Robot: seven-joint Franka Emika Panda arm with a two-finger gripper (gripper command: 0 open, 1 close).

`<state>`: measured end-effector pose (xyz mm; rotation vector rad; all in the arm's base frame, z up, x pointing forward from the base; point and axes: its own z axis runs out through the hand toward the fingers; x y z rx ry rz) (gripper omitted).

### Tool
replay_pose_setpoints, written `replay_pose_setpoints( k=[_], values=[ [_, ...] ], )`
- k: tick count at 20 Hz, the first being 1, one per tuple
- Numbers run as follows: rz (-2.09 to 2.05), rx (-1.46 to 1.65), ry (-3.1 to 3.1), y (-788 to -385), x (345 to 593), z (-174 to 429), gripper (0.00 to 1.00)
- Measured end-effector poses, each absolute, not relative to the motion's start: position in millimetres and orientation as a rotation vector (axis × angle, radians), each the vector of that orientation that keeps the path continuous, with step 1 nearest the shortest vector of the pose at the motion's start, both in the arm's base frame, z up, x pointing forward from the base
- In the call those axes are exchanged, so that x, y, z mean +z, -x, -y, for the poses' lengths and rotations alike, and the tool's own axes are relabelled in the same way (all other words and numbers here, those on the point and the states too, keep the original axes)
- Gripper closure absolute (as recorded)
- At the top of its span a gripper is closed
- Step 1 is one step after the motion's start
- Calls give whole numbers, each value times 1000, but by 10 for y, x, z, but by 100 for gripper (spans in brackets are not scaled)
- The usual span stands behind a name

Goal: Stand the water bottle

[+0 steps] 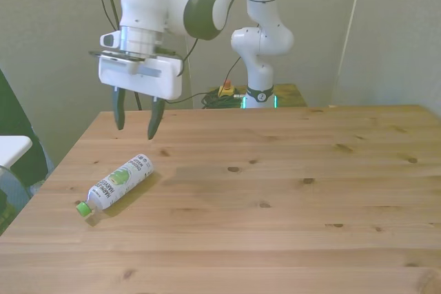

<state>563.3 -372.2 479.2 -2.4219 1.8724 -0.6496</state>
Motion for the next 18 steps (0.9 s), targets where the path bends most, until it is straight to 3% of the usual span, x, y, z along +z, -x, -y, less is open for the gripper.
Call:
replay_pose_setpoints(
  k=[7,18],
  values=[
    [-1920,-704,2386,-6215,4416,4233,0],
    [-1975,-643,2390,-6635,3827,4415,0]
  ],
)
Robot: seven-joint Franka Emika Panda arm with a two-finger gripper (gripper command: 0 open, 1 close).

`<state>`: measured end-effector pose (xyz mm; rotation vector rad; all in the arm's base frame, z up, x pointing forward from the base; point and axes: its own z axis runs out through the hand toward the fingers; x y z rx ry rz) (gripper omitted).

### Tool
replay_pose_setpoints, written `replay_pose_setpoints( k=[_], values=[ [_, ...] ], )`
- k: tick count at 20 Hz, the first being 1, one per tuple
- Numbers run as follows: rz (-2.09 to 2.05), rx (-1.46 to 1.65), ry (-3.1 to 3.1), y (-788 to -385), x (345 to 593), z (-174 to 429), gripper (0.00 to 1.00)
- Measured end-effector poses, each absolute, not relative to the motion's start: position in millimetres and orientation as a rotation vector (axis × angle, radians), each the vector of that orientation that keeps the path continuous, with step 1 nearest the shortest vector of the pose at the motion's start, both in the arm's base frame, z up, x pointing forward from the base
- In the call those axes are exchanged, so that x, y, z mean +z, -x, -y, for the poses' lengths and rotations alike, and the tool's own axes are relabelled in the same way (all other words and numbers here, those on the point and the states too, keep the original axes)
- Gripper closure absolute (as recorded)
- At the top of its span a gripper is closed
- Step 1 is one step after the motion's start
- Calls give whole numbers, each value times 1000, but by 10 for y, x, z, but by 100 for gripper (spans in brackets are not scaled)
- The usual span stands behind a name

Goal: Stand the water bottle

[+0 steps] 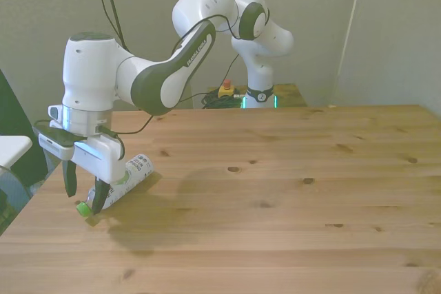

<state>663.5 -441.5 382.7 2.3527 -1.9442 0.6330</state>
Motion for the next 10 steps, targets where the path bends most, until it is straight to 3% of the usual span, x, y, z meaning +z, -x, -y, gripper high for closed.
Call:
replay_pose_setpoints(
  k=[3,4,10],
  values=[
    [1943,615,-2351,-6706,3665,4410,0],
    [1941,612,-2351,-6718,3630,4411,100],
    [1968,568,-2336,-6712,3576,4424,100]
  ],
)
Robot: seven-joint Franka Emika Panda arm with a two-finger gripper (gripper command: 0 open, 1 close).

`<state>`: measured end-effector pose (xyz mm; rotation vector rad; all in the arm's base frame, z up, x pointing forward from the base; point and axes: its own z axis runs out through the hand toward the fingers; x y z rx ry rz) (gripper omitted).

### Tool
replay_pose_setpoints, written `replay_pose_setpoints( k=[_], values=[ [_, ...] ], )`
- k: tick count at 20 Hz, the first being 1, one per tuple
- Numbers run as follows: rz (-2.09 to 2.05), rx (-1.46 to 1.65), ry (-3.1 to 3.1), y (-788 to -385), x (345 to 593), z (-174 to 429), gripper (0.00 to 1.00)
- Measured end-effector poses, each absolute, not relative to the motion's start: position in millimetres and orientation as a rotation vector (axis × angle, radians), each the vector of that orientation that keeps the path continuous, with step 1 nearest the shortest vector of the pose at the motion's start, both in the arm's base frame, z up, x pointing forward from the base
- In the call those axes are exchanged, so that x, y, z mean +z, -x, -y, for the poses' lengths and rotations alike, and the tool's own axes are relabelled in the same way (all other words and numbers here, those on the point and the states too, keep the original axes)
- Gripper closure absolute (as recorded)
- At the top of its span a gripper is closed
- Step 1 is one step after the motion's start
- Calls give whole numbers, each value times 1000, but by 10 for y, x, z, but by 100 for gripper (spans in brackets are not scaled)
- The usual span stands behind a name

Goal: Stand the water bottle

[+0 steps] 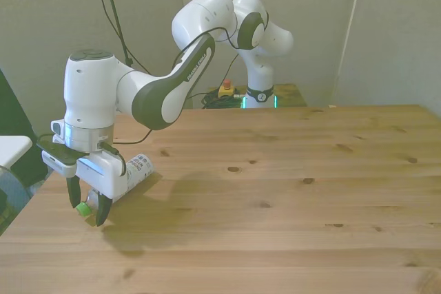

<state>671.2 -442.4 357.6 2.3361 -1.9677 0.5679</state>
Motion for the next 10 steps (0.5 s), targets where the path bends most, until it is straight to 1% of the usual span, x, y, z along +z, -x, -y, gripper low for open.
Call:
replay_pose_setpoints(
  k=[10],
  values=[
    [2032,540,-2300,-6710,3554,4491,100]
  ],
)
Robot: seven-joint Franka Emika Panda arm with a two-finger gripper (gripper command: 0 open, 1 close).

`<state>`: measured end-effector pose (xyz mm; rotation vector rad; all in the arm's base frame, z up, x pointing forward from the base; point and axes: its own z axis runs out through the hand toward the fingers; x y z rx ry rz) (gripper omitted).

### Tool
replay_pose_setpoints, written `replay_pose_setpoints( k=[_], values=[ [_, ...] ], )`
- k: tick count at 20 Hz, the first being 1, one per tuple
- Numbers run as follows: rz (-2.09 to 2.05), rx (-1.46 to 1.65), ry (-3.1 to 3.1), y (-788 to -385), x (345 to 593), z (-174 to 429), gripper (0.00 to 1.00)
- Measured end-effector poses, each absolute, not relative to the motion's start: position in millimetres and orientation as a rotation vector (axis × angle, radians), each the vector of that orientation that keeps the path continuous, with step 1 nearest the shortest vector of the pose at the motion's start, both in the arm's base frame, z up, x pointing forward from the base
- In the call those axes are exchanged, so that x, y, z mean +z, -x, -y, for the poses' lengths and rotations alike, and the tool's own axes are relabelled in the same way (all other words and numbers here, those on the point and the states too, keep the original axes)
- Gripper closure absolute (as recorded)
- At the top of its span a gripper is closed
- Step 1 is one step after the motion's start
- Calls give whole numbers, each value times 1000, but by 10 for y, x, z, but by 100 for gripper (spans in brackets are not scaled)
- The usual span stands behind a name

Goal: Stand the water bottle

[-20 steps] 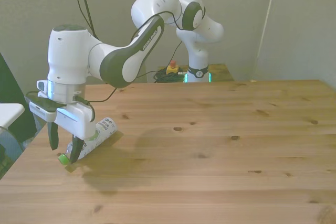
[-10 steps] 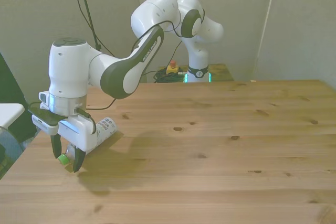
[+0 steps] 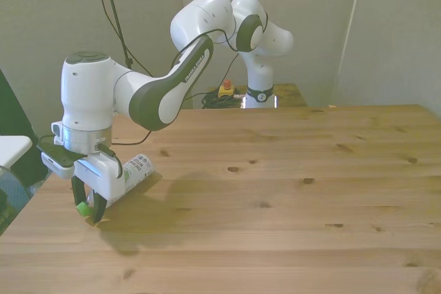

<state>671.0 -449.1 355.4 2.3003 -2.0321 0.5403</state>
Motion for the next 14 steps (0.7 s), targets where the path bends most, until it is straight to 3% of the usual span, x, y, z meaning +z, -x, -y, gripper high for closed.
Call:
replay_pose_setpoints(
  k=[10,14],
  values=[
    [2117,455,-2283,-6756,3570,4478,100],
    [2156,512,-2270,-6843,3808,4383,100]
  ],
)
